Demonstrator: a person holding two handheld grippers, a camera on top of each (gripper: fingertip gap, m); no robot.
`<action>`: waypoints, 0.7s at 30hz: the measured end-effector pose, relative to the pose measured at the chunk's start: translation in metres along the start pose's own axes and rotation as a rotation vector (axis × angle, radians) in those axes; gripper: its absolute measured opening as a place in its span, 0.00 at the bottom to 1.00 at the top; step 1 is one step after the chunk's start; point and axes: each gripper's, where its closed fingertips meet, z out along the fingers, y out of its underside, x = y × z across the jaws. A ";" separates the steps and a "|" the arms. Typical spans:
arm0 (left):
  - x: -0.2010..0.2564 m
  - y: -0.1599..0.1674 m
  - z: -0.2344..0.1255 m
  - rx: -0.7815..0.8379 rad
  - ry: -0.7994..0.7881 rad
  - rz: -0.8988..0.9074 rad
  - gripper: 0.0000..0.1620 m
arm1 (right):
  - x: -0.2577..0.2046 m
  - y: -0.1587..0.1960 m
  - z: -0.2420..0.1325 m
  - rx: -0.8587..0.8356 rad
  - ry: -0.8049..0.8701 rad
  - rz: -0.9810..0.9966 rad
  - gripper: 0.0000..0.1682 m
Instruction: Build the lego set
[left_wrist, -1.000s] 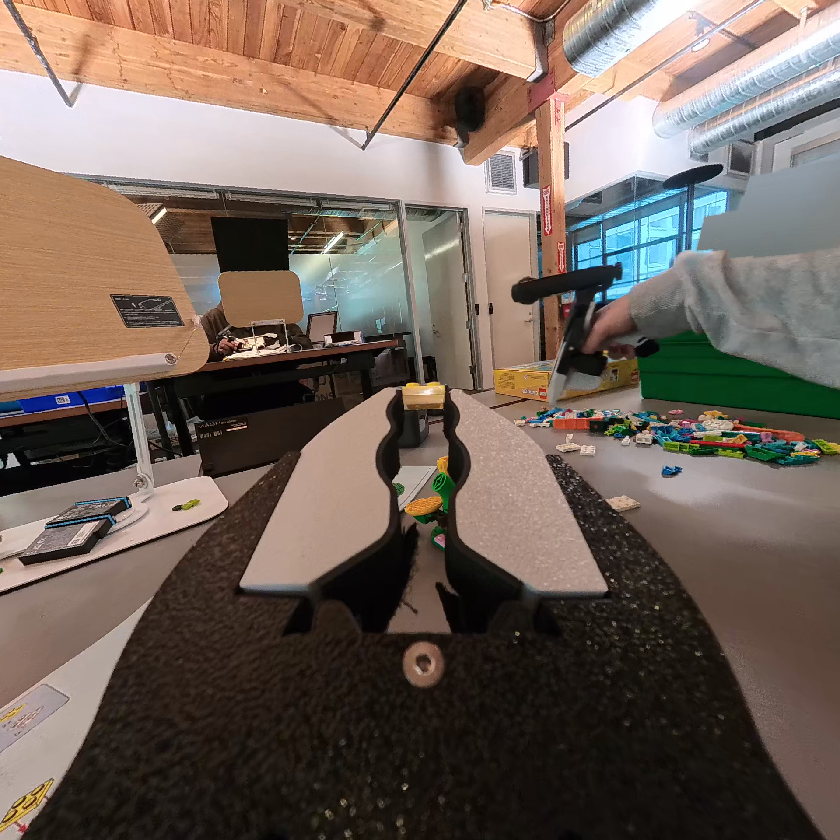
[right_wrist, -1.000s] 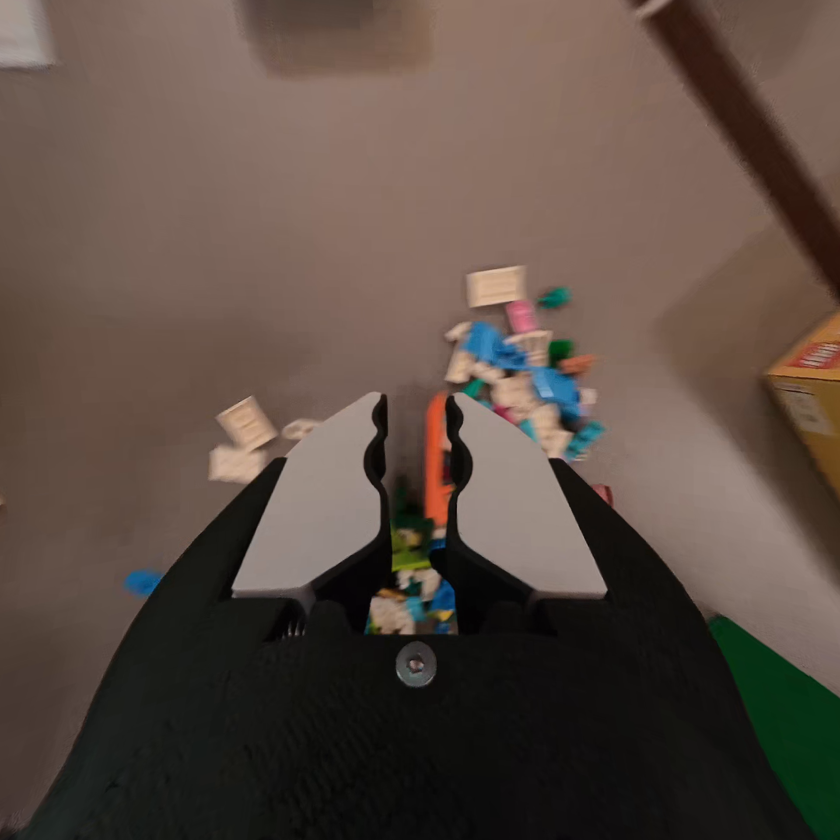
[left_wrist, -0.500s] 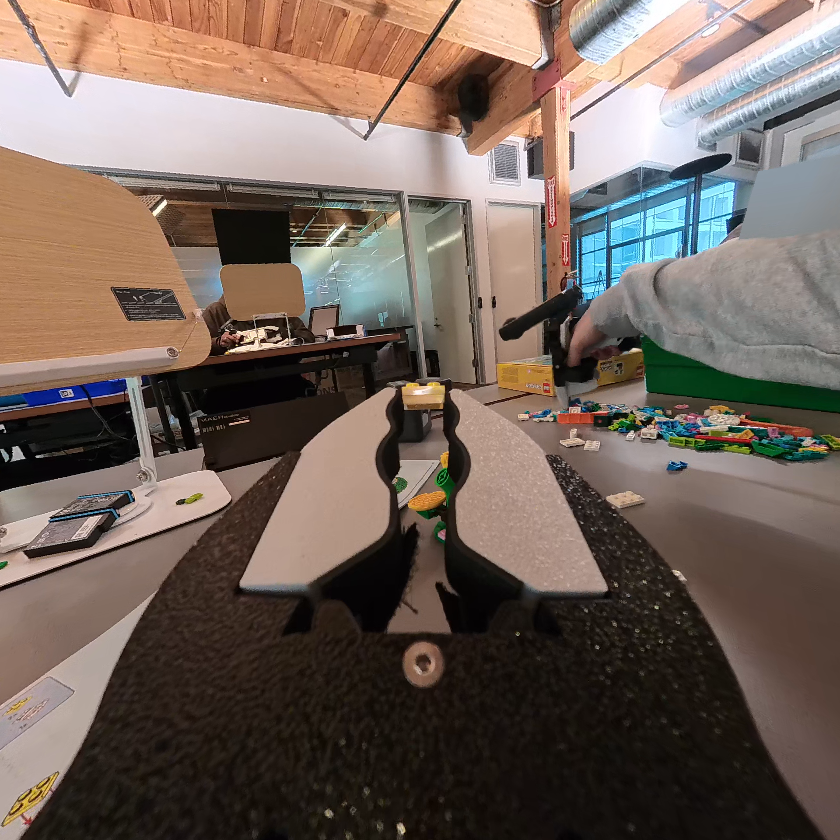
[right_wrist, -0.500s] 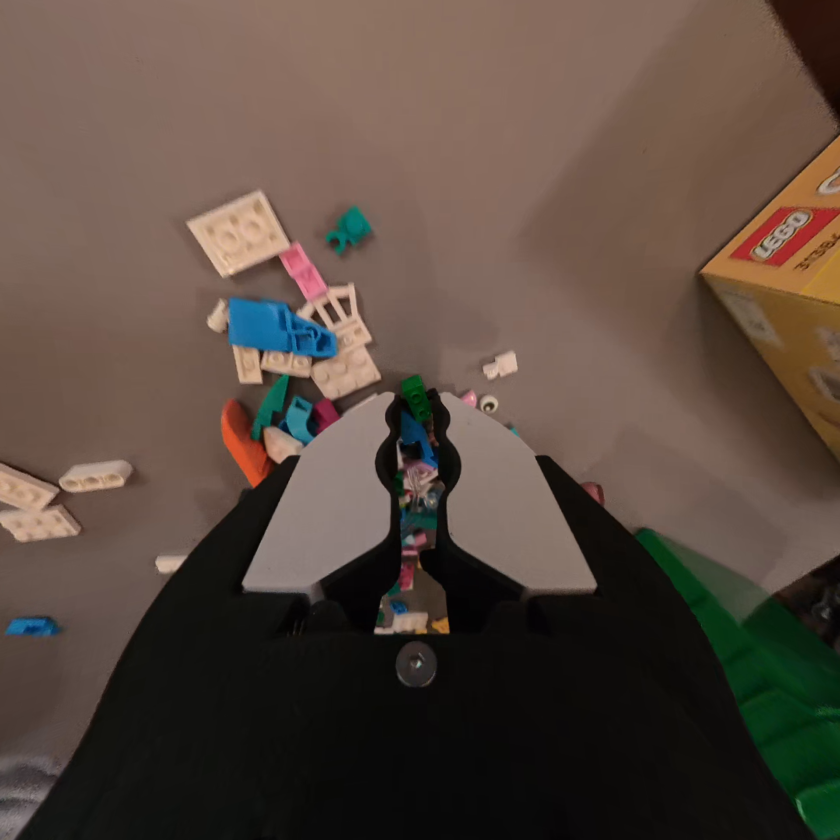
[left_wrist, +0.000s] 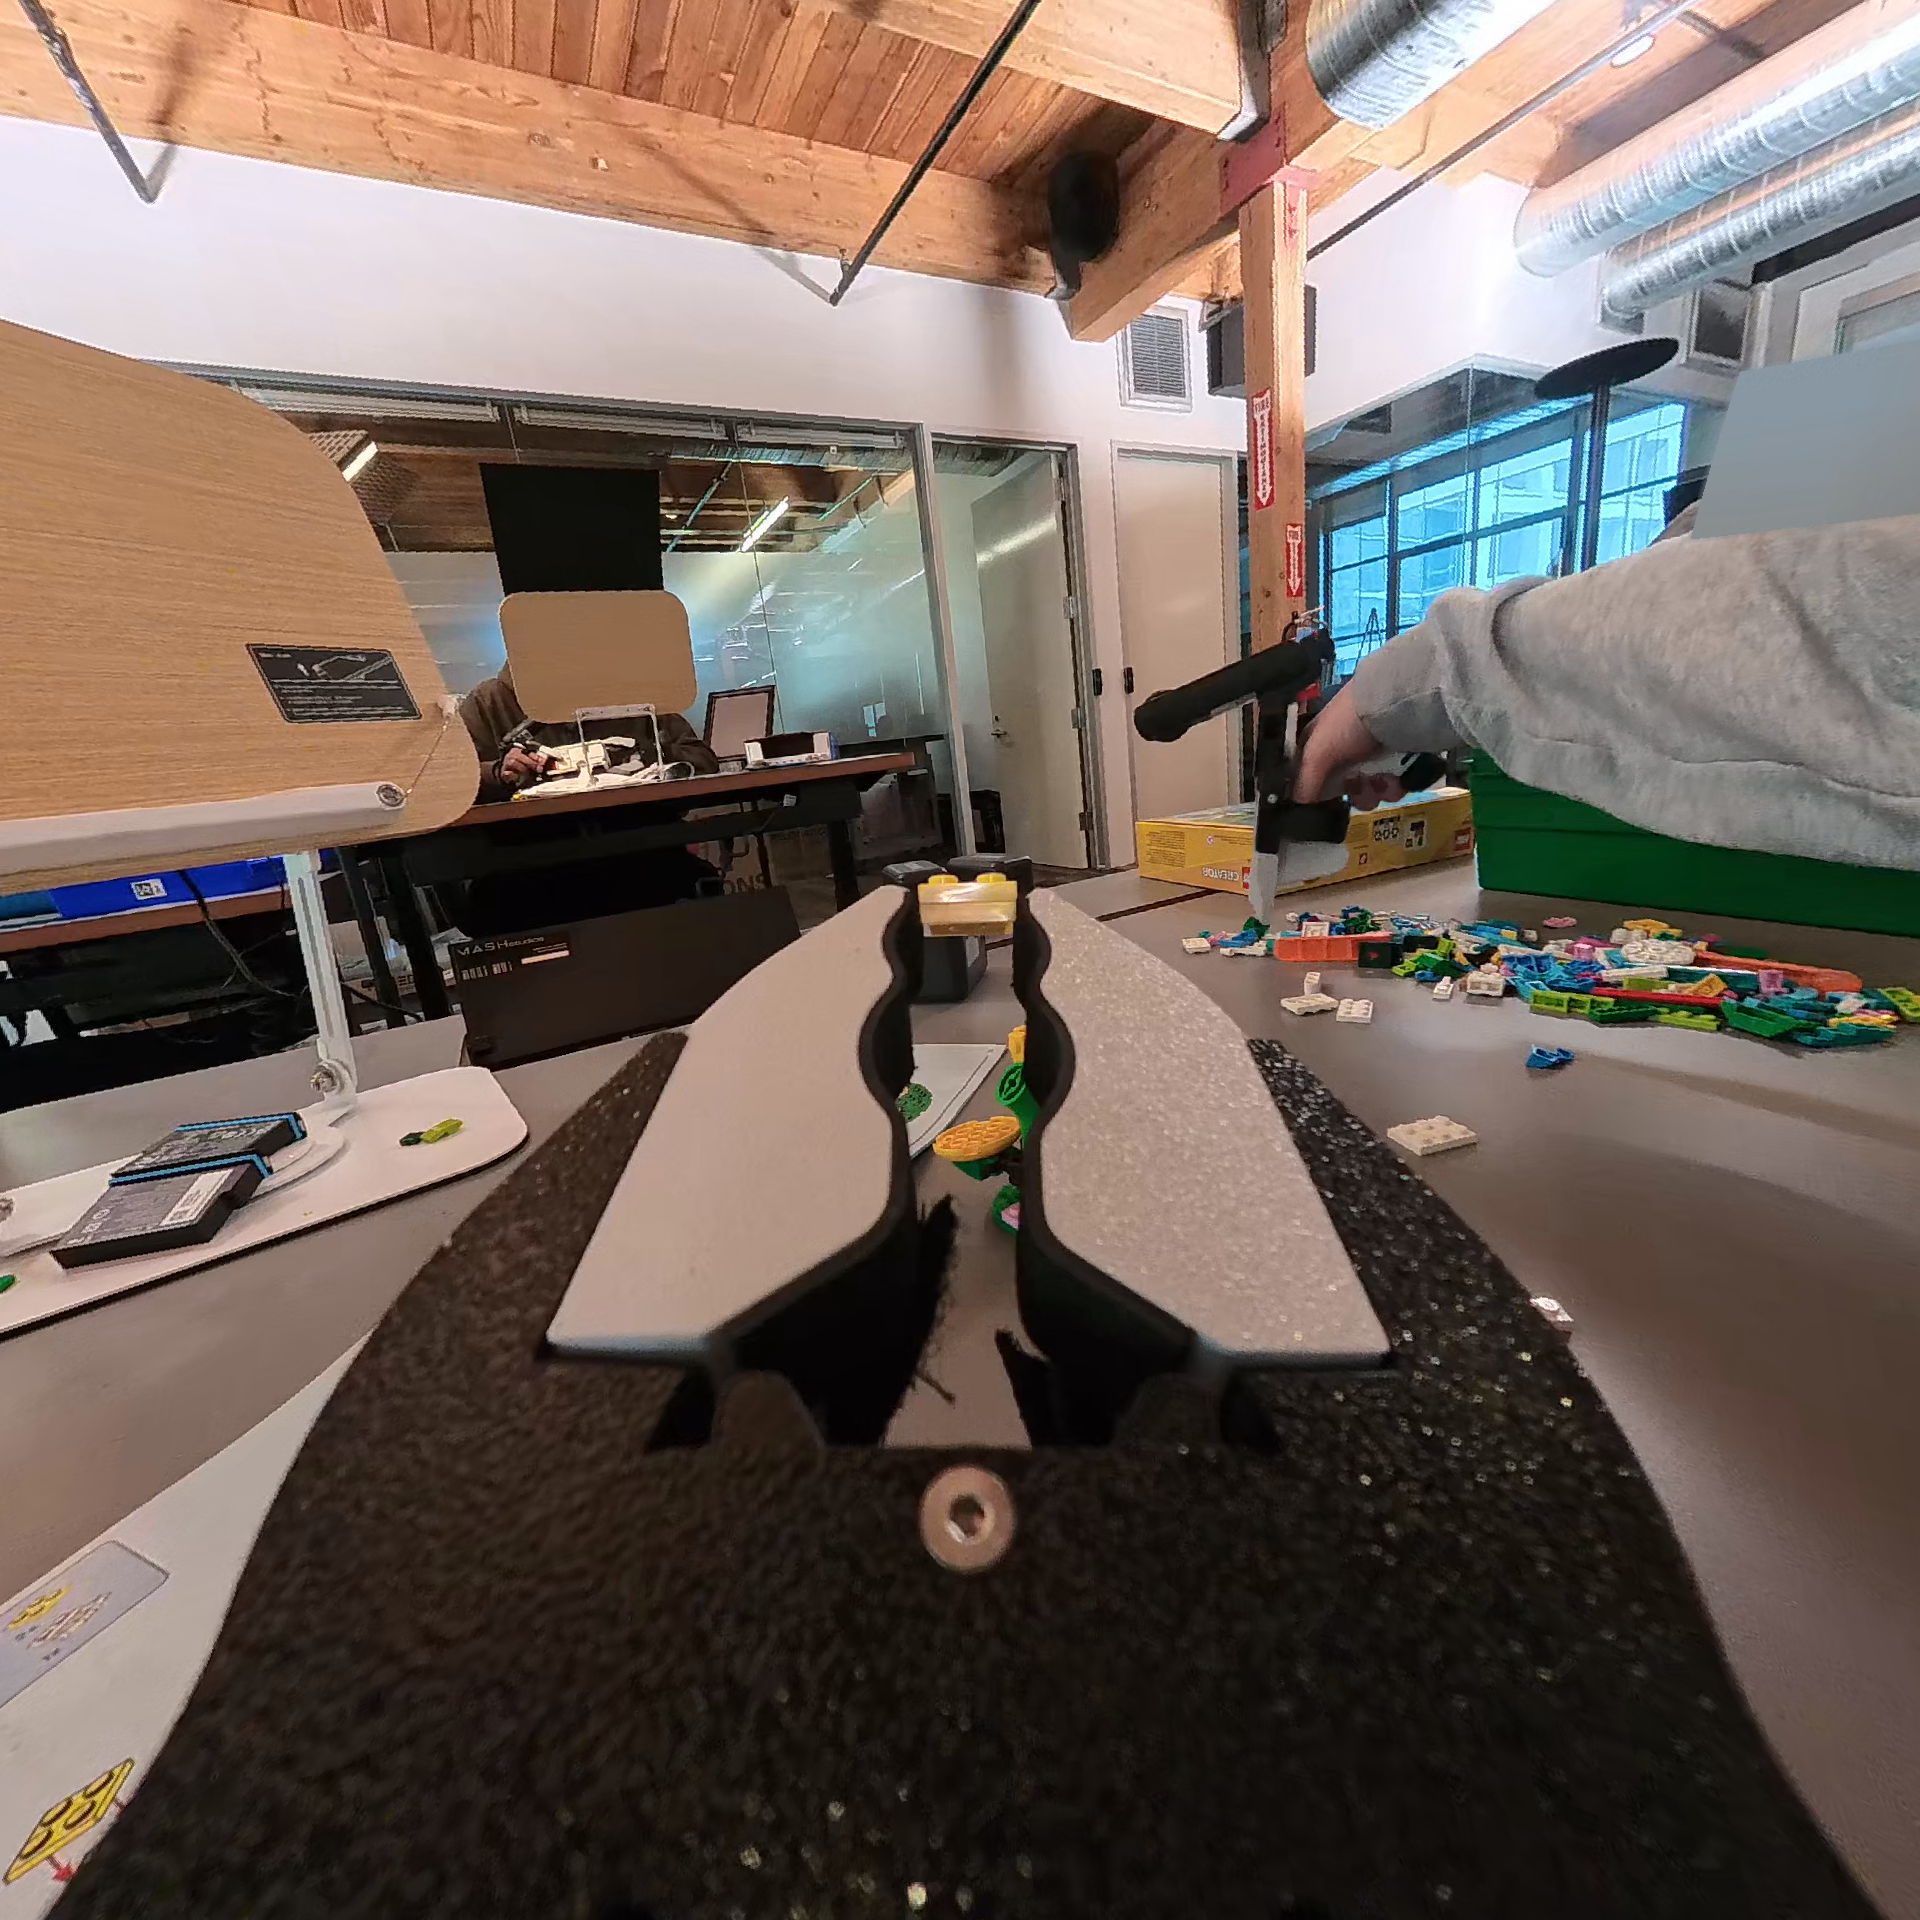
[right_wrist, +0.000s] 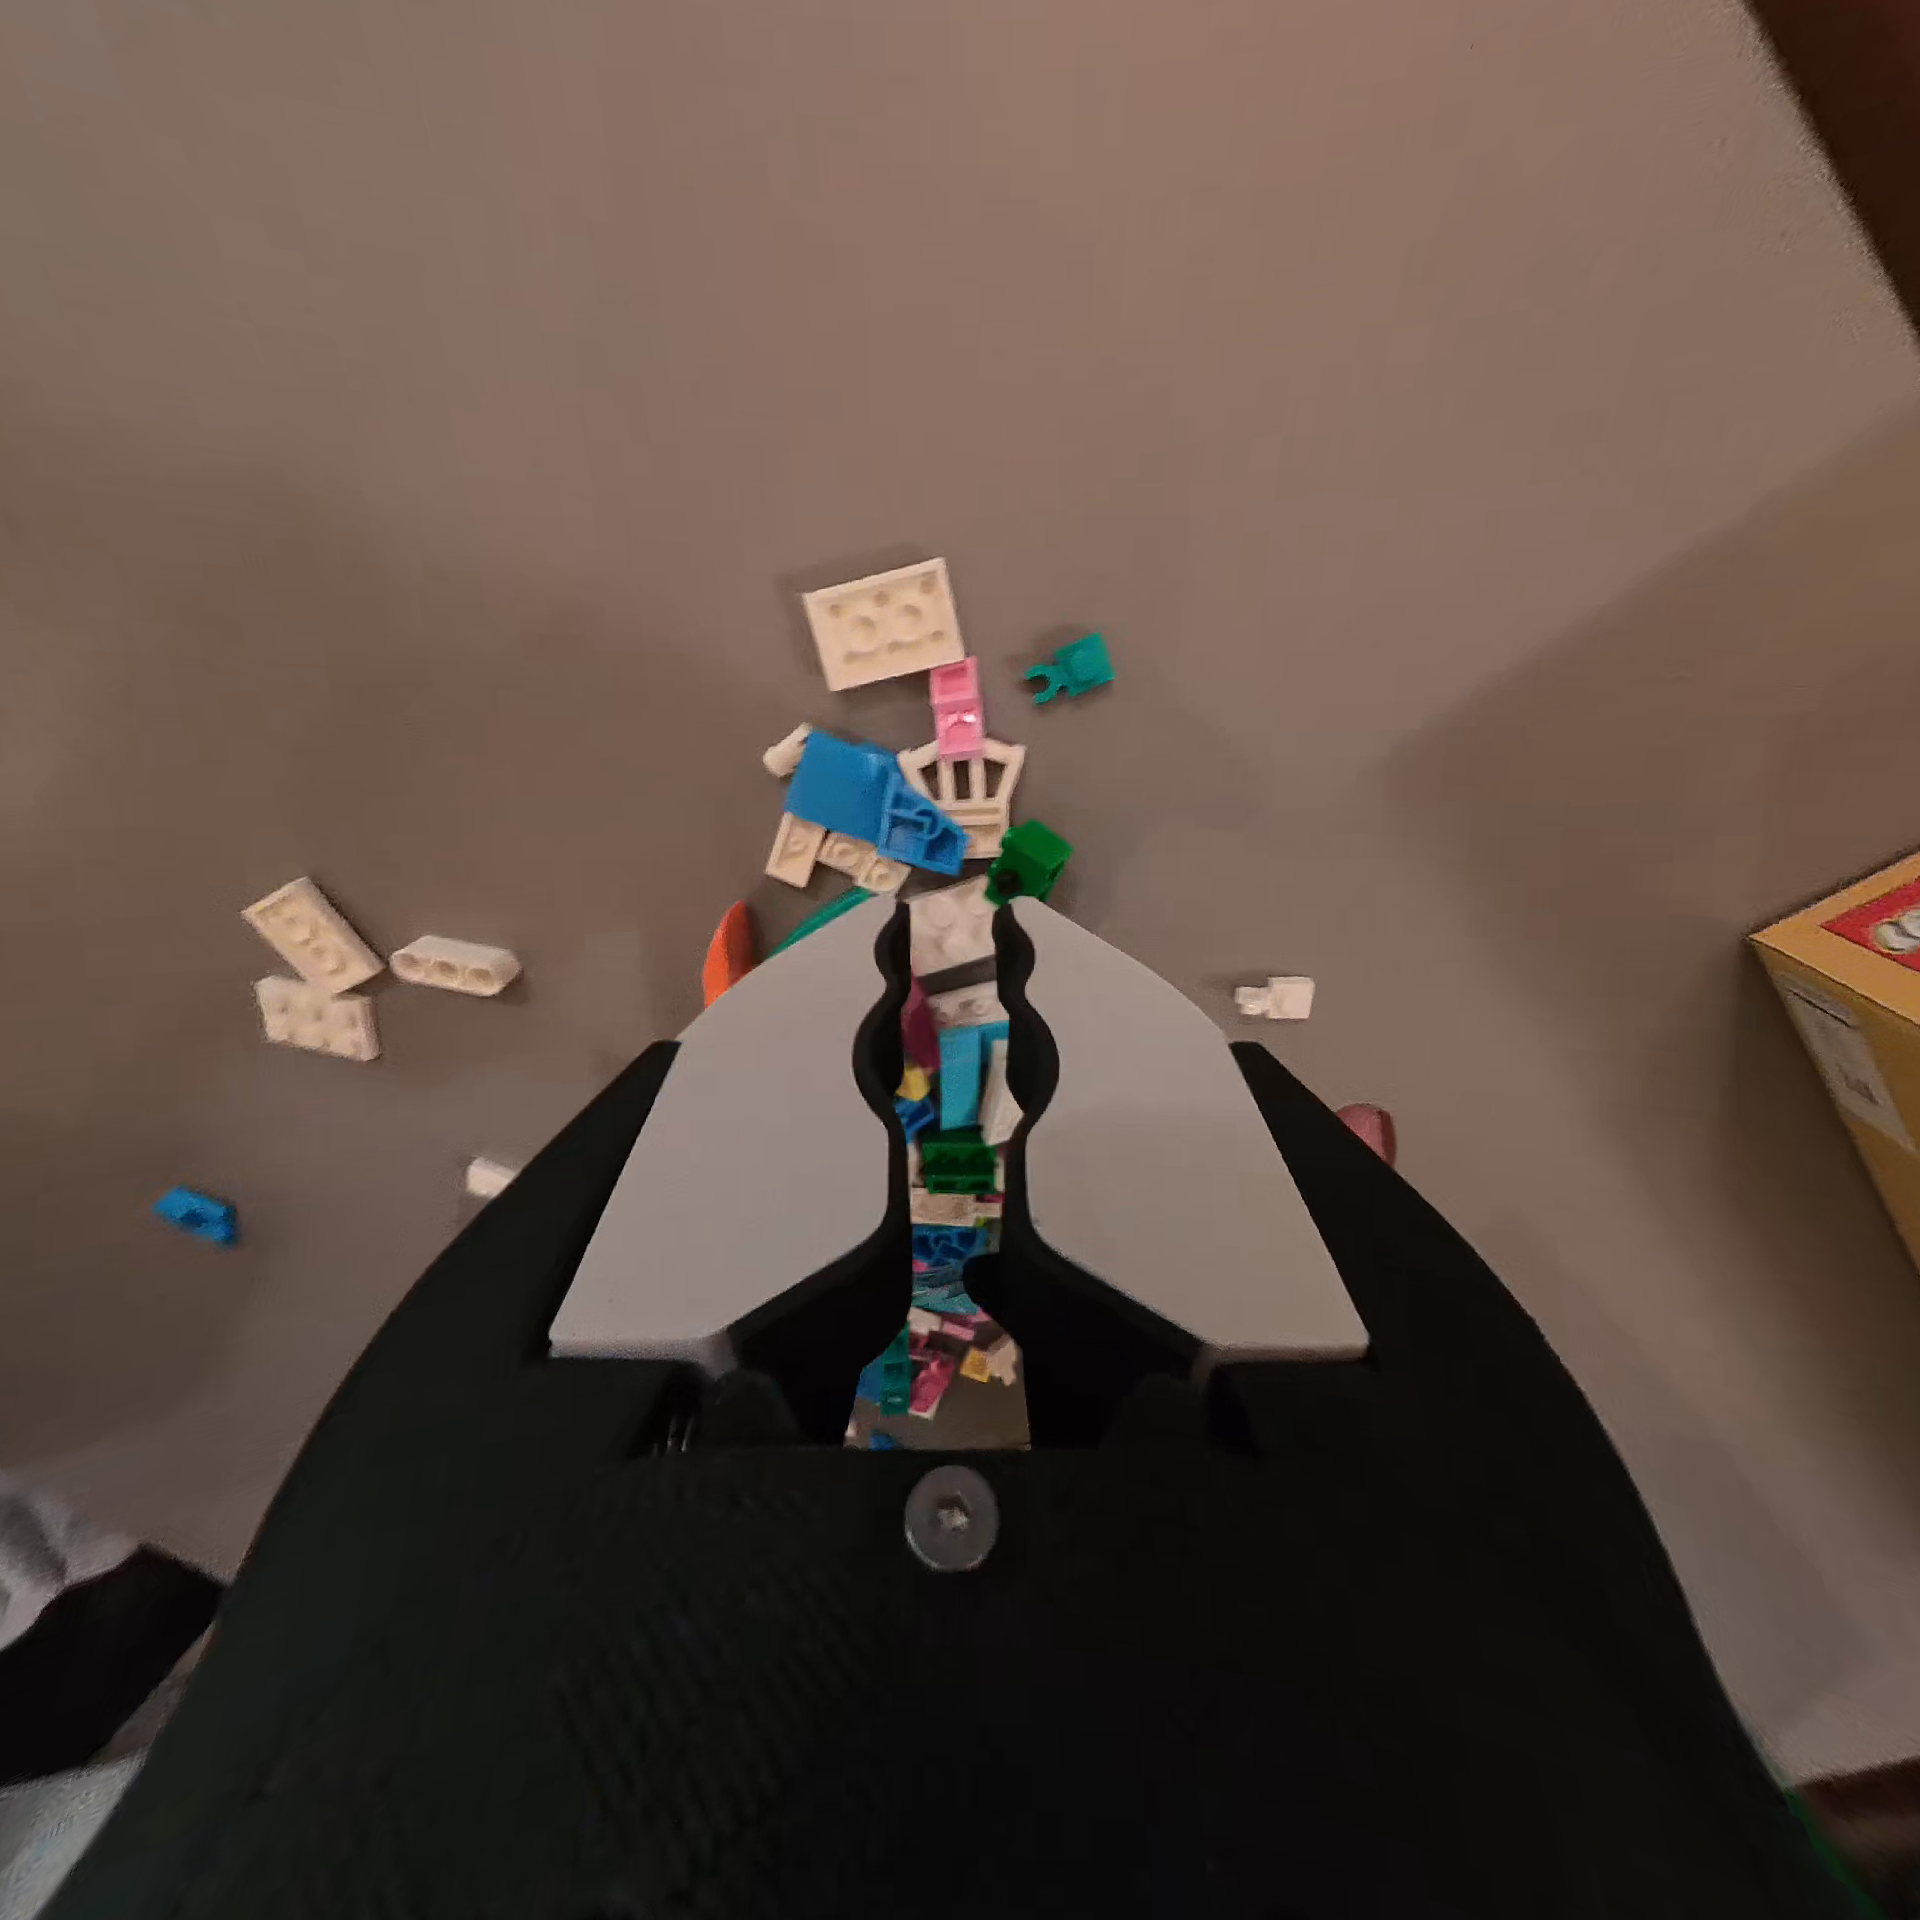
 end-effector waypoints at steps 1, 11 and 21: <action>0.000 0.000 0.000 0.000 0.000 -0.001 0.10 | 0.004 -0.001 -0.001 0.003 0.029 -0.004 0.09; -0.001 0.000 -0.001 0.002 0.000 -0.007 0.10 | 0.004 0.009 0.009 -0.091 0.105 -0.125 0.10; -0.001 0.000 -0.001 0.001 0.001 -0.009 0.10 | 0.007 -0.008 0.010 0.047 0.049 -0.067 0.16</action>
